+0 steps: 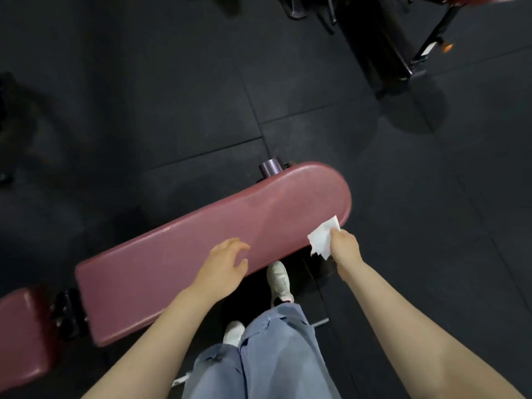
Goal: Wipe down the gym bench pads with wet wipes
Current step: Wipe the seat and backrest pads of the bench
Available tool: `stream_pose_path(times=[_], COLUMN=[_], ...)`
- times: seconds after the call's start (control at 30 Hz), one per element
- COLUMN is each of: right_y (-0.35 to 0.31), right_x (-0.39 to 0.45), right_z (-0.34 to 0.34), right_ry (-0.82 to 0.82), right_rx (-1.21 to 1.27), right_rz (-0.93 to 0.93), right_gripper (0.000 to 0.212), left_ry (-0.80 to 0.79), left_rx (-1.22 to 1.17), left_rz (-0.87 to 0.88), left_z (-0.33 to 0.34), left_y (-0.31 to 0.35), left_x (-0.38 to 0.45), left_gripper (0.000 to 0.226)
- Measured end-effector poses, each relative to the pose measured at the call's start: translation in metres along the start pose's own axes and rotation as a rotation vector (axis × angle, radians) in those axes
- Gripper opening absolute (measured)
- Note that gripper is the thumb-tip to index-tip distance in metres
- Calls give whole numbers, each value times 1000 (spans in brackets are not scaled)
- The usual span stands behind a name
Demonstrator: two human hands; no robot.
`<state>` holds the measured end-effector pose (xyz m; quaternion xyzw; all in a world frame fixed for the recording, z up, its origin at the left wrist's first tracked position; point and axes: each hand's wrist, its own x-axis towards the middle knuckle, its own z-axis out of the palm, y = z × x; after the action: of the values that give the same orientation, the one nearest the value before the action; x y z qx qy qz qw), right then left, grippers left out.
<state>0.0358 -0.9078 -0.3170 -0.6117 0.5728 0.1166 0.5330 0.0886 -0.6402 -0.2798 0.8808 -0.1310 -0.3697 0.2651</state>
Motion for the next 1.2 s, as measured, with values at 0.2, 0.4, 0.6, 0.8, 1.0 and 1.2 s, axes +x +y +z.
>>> stream_pose_path(times=[0.2,0.4,0.6,0.8,1.0,1.2], right_y=[-62,-113,-100,-54,36,-22], right_x=[105,186,234,173,96,179], right_z=[-11,8,97,168,257,167], right_ry=[150,306,332,137,-841,-491], right_rx=[-233,-424,-603,-529,-1075,-1144], right_rz=[-68,-361,-330,-588,-1259,-1543], right_gripper=[41,34,38,47,39,34], left_ry=[51,53,167,305,478,413], left_rx=[-53,-104,-250,-424,-493,-440], left_rz=[-117,-170,-218,-383,-562,-570], left_z=[24,46,62,63,55,63], left_y=[6,0,-15,-55,-112,-112], left_x=[72,124,154,143,111,99], left_gripper=[40,46,48,49,59,62])
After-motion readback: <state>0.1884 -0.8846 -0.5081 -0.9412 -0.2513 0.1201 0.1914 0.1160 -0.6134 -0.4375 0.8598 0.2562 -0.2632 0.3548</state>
